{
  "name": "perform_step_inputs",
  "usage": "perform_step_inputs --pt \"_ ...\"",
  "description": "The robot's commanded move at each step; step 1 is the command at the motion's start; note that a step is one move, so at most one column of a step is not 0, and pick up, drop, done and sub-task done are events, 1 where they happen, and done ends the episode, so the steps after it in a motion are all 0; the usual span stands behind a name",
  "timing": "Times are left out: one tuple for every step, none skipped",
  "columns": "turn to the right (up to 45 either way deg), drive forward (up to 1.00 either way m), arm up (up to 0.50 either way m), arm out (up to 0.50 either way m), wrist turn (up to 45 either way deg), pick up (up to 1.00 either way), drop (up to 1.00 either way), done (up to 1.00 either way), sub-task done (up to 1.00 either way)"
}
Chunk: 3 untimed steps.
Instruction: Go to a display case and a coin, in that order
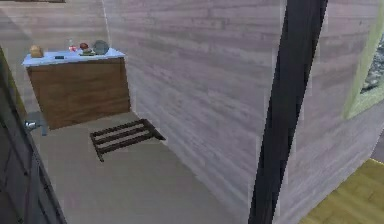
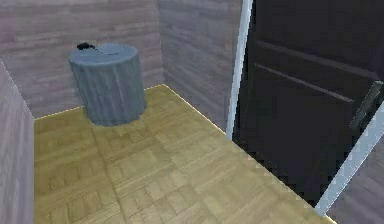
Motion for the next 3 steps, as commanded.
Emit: perform_step_inputs --pt "0.0 0.25 0.00 0.00 0.0 0.00 0.00 0.00 0.00" --pt "-24.0 0.00 0.00 0.00 0.0 0.00 0.00 0.00 0.00" --pt "0.0 0.85 0.00 0.00 0.0 0.00 0.00 0.00 0.00"
